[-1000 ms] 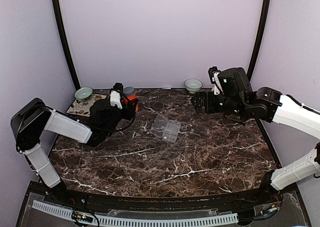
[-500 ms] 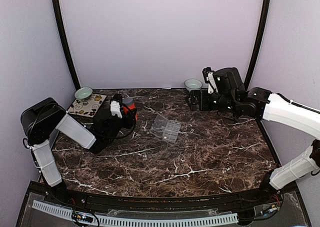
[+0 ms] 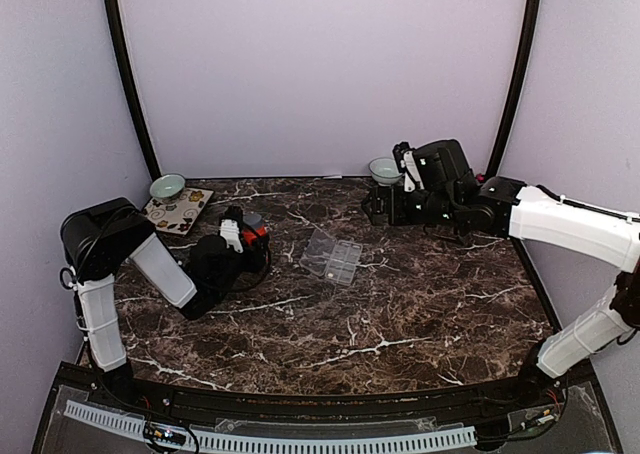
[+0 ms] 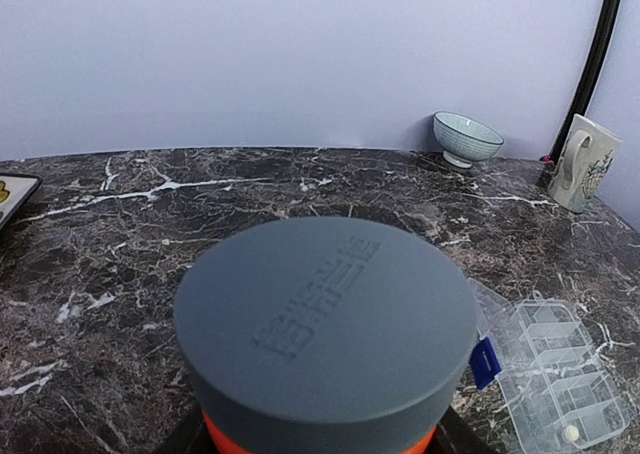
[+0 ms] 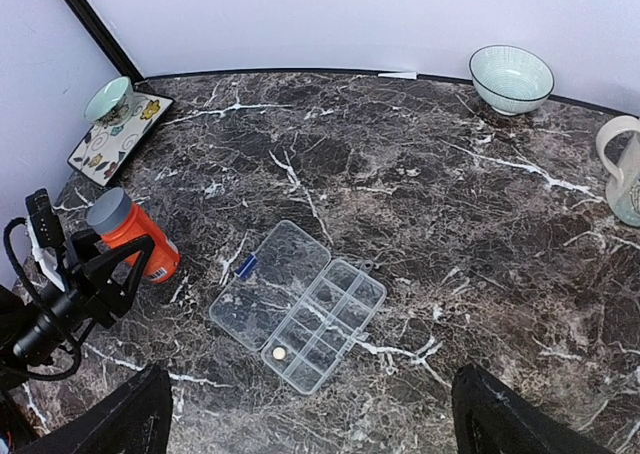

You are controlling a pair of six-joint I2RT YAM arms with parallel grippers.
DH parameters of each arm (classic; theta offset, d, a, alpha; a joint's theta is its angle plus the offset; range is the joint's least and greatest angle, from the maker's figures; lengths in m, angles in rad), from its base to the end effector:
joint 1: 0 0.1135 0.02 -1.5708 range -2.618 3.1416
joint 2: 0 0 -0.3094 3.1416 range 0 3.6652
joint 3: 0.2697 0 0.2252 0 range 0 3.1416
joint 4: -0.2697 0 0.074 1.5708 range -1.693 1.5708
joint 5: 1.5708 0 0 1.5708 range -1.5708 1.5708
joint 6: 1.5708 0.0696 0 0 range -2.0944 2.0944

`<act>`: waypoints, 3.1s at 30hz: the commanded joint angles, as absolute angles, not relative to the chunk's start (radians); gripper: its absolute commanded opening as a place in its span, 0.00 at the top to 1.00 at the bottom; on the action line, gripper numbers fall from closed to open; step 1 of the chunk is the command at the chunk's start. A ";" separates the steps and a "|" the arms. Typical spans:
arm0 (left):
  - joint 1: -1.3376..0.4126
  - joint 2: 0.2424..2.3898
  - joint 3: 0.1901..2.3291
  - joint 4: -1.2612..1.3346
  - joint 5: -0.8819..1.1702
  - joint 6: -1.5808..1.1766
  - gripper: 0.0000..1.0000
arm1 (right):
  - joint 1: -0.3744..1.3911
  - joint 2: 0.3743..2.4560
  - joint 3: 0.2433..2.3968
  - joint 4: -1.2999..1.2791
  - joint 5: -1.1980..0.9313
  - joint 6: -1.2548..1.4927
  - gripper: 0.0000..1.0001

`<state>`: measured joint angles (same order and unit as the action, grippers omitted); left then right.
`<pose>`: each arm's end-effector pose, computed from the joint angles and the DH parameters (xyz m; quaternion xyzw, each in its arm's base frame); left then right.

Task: Sort the pills into containers
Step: Place the pill bottle at the center of the board.

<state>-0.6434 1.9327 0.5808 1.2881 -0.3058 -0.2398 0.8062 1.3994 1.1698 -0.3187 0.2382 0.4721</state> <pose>0.3129 -0.2084 0.1951 0.0424 0.7270 -0.1886 0.6588 0.2286 0.2146 0.3536 -0.0867 0.8636 0.2066 0.4517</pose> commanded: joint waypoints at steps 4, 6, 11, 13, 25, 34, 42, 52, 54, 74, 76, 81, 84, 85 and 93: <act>-0.650 1.978 0.555 1.422 -0.337 -0.255 1.00 | 0.791 1.417 1.160 -0.265 0.202 0.474 0.02; -0.650 1.990 0.554 1.437 -0.337 -0.250 0.97 | 0.789 1.421 1.161 -0.265 0.198 0.474 0.02; -0.652 2.024 0.557 1.477 -0.331 -0.240 0.94 | 0.786 1.427 1.161 -0.264 0.190 0.474 0.02; -0.652 2.035 0.560 1.480 -0.329 -0.239 0.92 | 0.784 1.429 1.160 -0.263 0.186 0.474 0.02; -0.662 2.065 0.534 1.532 -0.322 -0.232 0.81 | 0.785 1.426 1.145 -0.259 0.165 0.491 0.02; -0.689 2.060 0.509 1.526 -0.327 -0.244 0.73 | 0.785 1.408 1.101 -0.237 0.148 0.506 0.03; -0.707 2.057 0.499 1.511 -0.344 -0.258 0.62 | 0.784 1.390 1.072 -0.233 0.141 0.508 0.03; -0.743 2.057 0.490 1.523 -0.400 -0.241 0.45 | 0.785 1.375 1.049 -0.229 0.132 0.499 0.03; -0.752 2.057 0.487 1.527 -0.410 -0.241 0.44 | 0.785 1.372 1.045 -0.230 0.129 0.498 0.03; -0.817 1.997 0.431 1.566 -0.519 -0.227 0.08 | 0.785 1.344 1.019 -0.228 0.103 0.479 0.02; -0.828 1.977 0.418 1.564 -0.538 -0.228 0.08 | 0.785 1.342 1.017 -0.232 0.100 0.477 0.02; -0.861 1.896 0.379 1.523 -0.578 -0.236 0.08 | 0.784 1.365 1.045 -0.266 0.102 0.480 0.02; -0.872 1.852 0.371 1.477 -0.556 -0.243 0.08 | 0.785 1.382 1.067 -0.281 0.108 0.490 0.03; -0.876 1.838 0.370 1.462 -0.551 -0.245 0.08 | 0.785 1.392 1.077 -0.292 0.109 0.493 0.02; -0.934 1.681 0.353 1.296 -0.562 -0.278 0.08 | 0.785 1.520 1.200 -0.377 0.115 0.528 0.04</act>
